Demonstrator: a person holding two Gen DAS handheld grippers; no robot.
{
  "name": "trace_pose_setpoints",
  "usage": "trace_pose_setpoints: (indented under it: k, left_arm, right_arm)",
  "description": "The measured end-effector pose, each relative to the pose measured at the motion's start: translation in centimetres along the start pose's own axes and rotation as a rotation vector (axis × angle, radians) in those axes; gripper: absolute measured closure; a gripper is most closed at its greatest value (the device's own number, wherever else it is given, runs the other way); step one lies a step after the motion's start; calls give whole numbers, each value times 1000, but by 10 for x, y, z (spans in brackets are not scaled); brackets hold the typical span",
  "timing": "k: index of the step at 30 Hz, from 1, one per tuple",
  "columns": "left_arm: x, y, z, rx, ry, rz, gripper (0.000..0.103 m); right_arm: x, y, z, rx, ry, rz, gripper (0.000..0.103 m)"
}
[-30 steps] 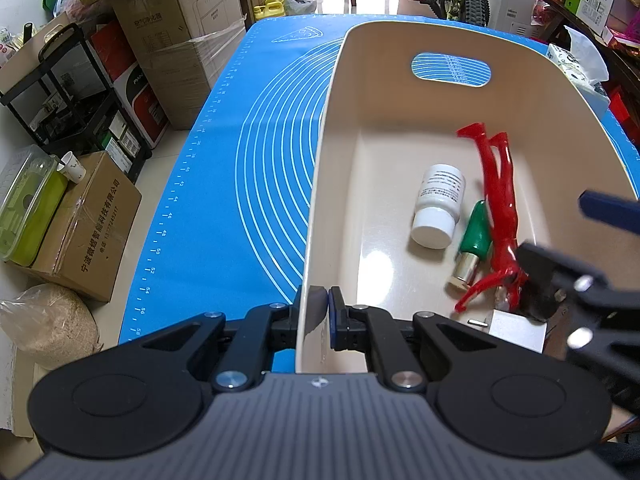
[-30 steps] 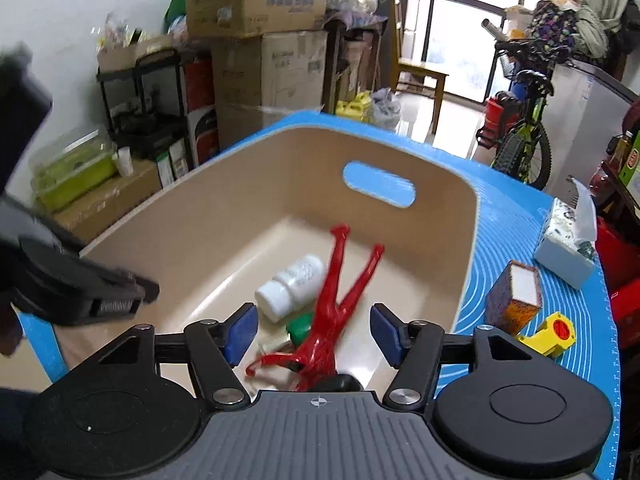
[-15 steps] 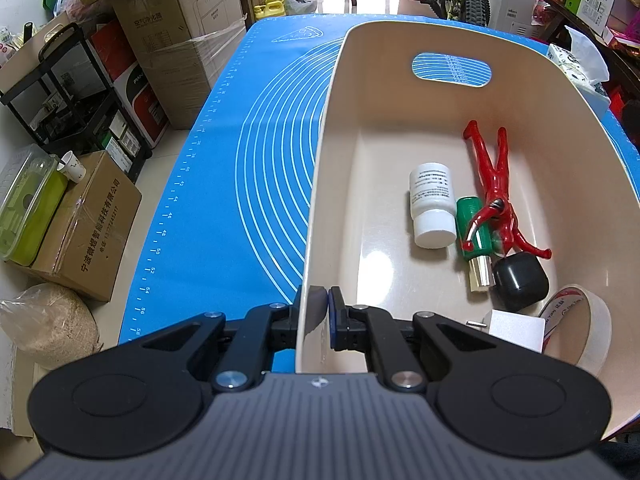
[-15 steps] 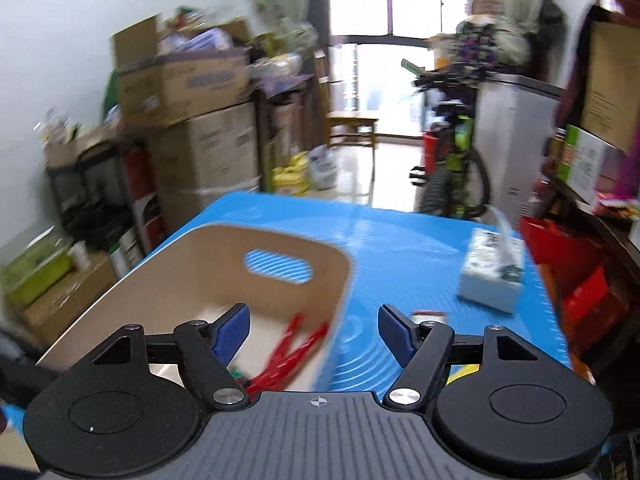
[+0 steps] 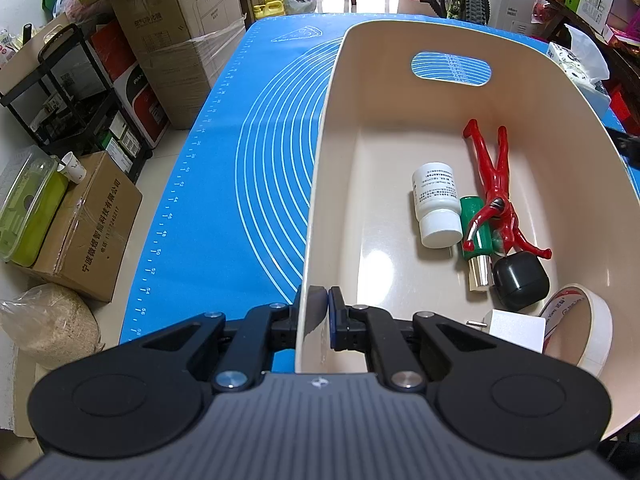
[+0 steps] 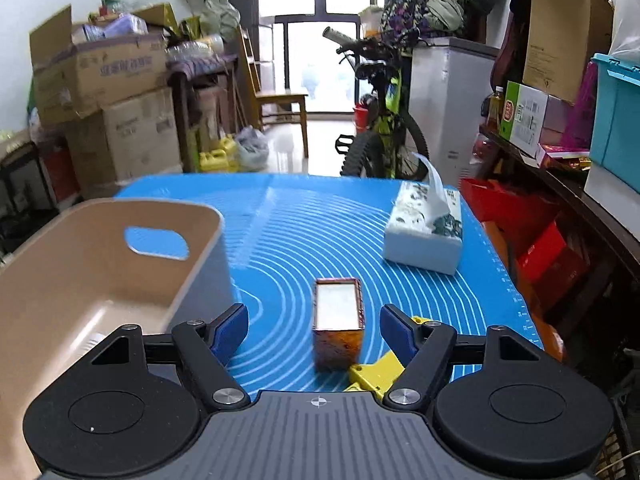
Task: Organize rigid objects
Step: 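Move the right tool to the patterned red-gold box and close on it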
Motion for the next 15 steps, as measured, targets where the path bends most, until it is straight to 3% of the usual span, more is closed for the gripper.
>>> trace_pose_setpoints:
  k: [10, 15]
  left_arm:
    - [-1, 1, 1, 2, 0, -4, 92]
    - [-1, 1, 1, 3, 1, -5, 92]
  right_arm:
    - [10, 55, 7, 52, 28, -62, 26]
    - [12, 66, 2, 41, 5, -64, 43]
Point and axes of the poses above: each gripper's, at about its wrist camera, not at the fingertips, and y roughly the way its jaws point, z to its right, x to its underside, the point moved 2 cm from there along y, roughly the way its jaws point, and after that the axes turned 10 degrees about -y, right-handed, at the moved point
